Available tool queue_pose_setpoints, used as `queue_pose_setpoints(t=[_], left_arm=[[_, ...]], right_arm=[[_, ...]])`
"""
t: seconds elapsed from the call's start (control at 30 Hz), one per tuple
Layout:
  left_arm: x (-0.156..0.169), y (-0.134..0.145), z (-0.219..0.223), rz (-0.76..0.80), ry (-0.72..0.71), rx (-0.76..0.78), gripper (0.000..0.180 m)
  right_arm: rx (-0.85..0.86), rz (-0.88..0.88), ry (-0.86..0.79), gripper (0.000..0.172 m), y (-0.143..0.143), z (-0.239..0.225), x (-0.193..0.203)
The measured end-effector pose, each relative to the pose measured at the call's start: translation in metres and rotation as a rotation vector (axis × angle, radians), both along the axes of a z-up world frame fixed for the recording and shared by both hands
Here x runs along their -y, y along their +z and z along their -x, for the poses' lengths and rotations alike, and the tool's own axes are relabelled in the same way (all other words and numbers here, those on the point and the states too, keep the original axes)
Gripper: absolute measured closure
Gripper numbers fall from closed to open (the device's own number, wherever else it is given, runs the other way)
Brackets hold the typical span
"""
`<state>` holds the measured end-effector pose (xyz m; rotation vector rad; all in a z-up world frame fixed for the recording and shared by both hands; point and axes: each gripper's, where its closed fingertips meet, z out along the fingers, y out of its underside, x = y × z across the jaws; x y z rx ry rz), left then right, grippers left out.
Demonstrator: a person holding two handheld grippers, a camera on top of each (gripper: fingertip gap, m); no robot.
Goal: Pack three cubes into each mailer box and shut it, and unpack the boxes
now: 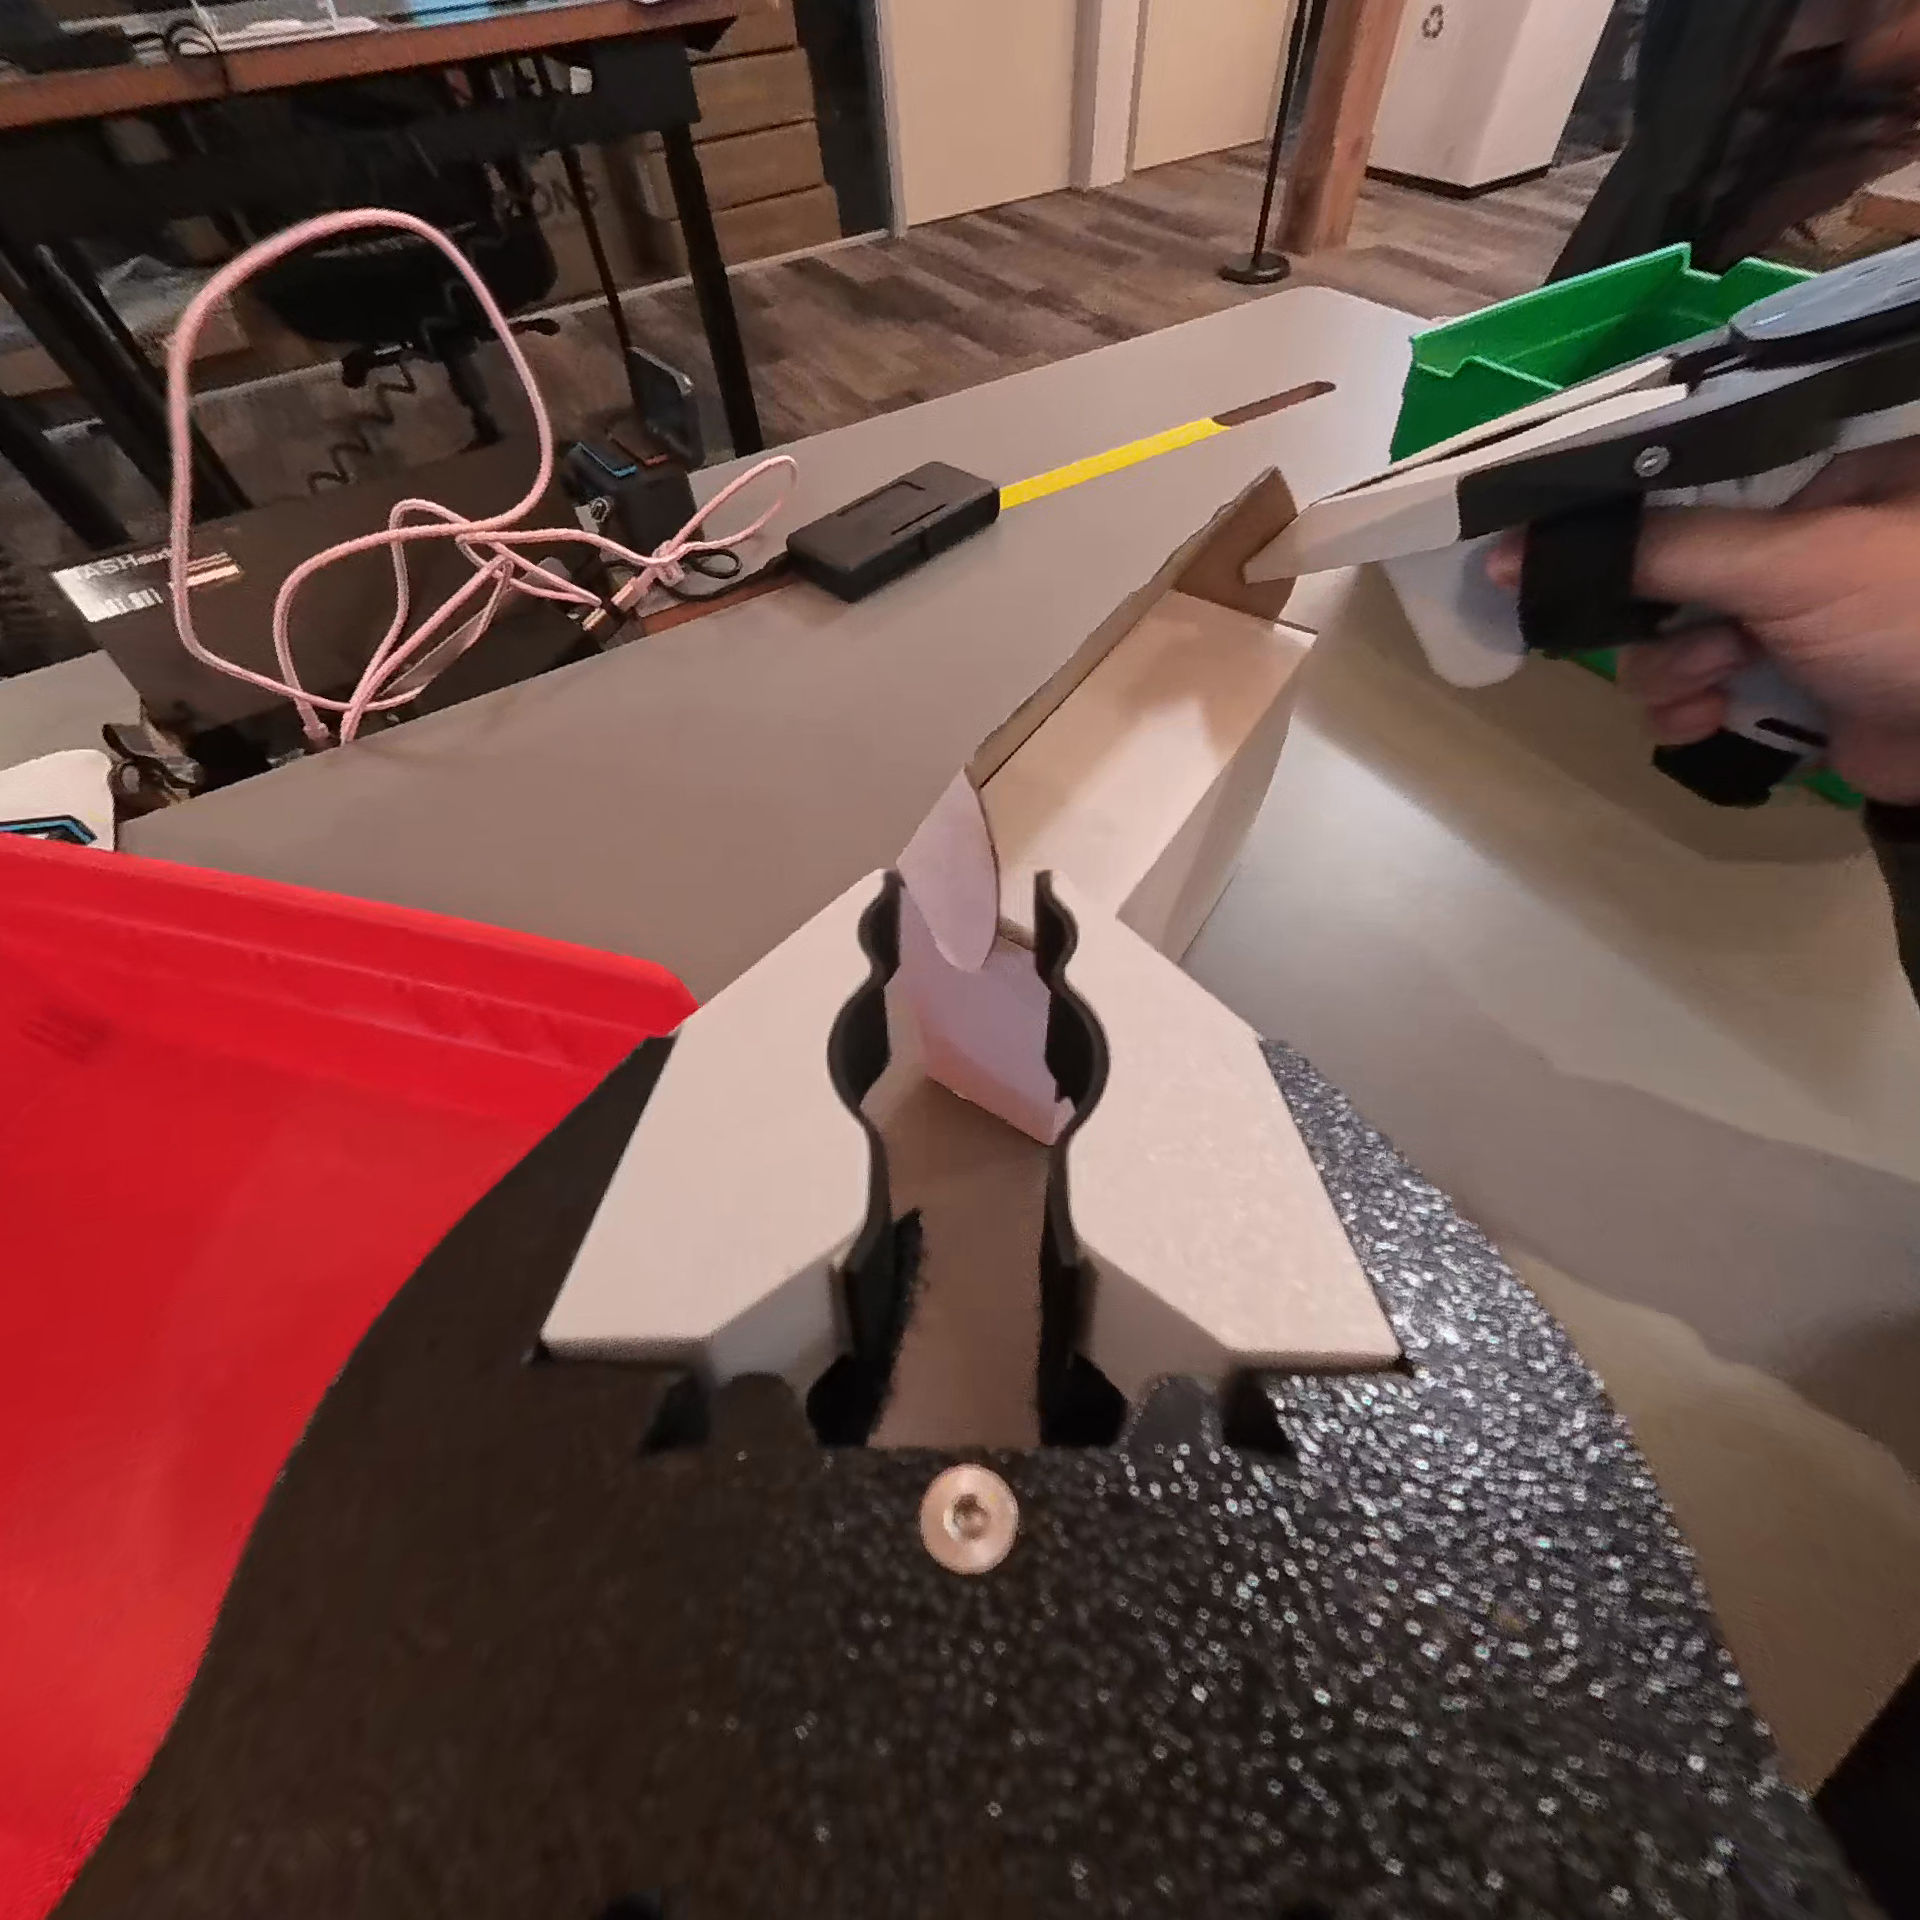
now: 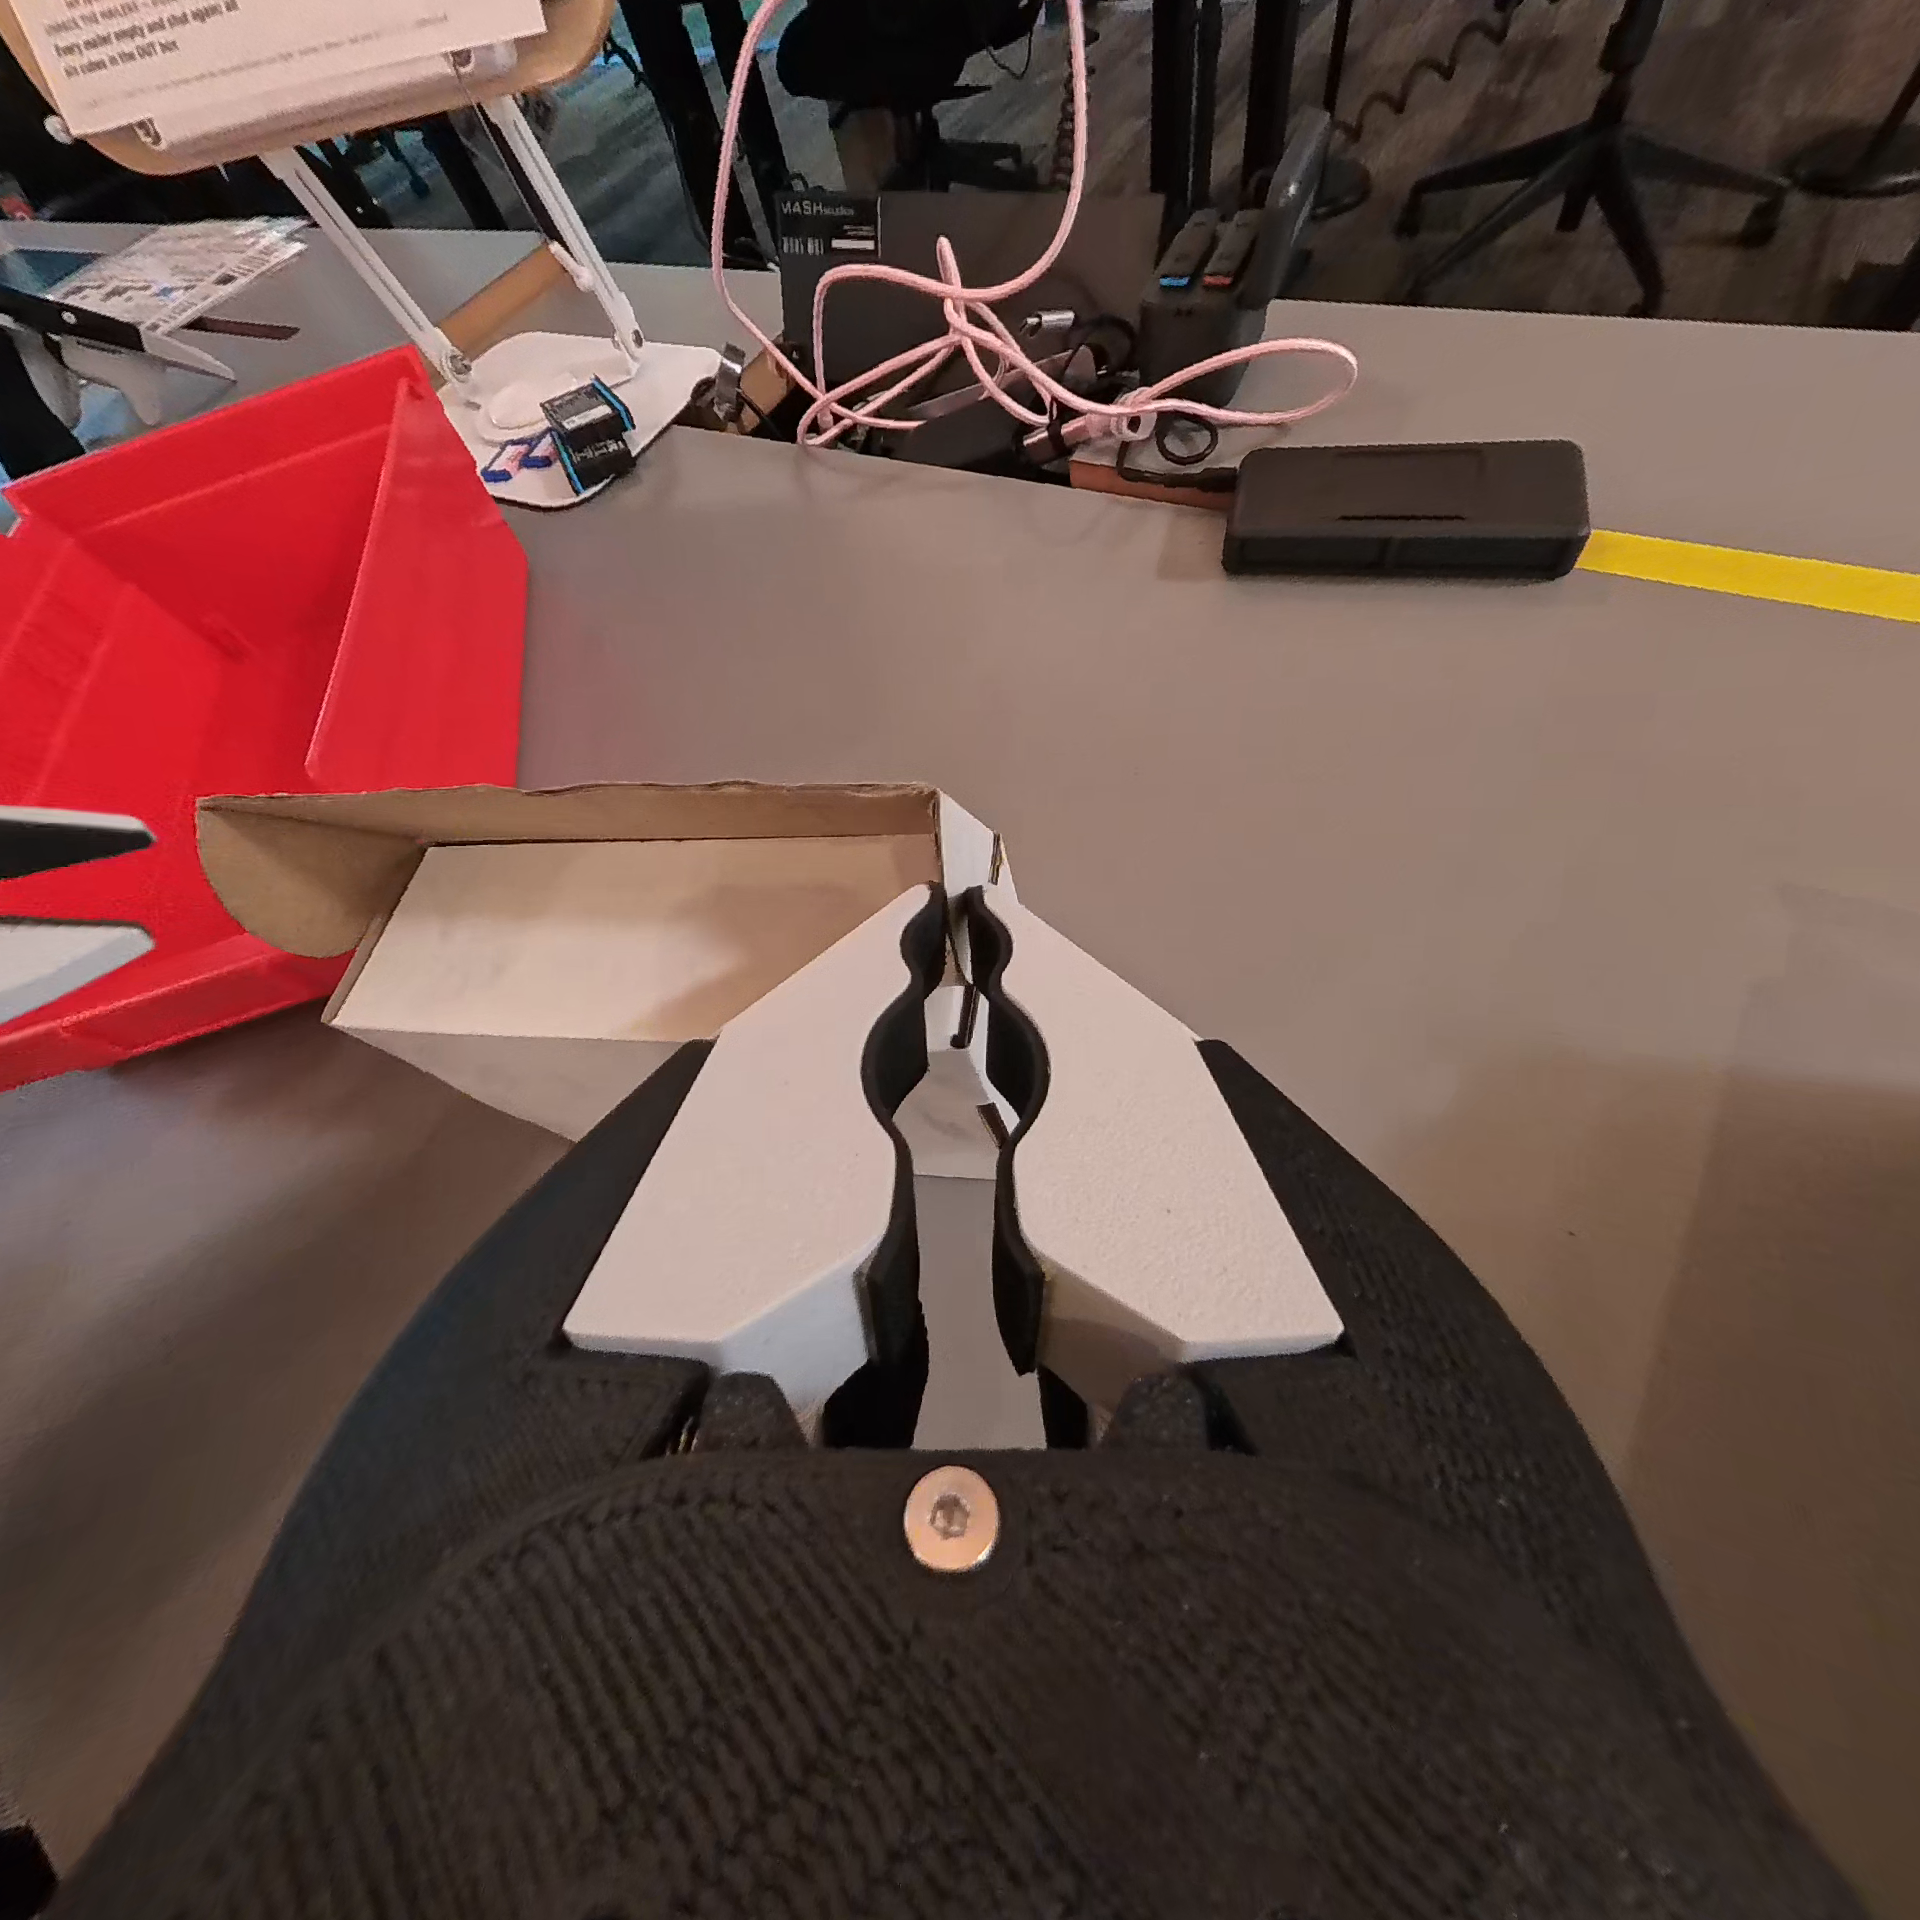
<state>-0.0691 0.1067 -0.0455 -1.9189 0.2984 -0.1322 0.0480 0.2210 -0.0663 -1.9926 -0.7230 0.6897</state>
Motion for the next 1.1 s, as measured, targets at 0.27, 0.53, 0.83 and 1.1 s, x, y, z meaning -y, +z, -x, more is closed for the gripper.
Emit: queue_pose_setpoints(t=[0.27, 0.53, 0.83, 1.1], left_arm=[[-0.008, -0.02, -0.009, 0.059, 0.059, -0.088, 0.176], [-0.018, -0.016, 0.002, 0.124, 0.066, 0.02, 0.18], [-0.022, 0.002, 0.021, 0.121, 0.07, 0.112, 0.18], [-0.021, 0.005, 0.018, 0.085, 0.035, 0.122, 0.18]], right_arm=[[0.054, -0.039, -0.051, 0.171, -0.002, -0.001, 0.0], [0.121, -0.058, -0.046, 0.17, -0.003, -0.003, 0.009], [0.15, -0.062, 0.036, 0.169, -0.005, 0.008, 0.023], [0.188, -0.105, 0.056, 0.169, -0.005, 0.009, 0.025]])
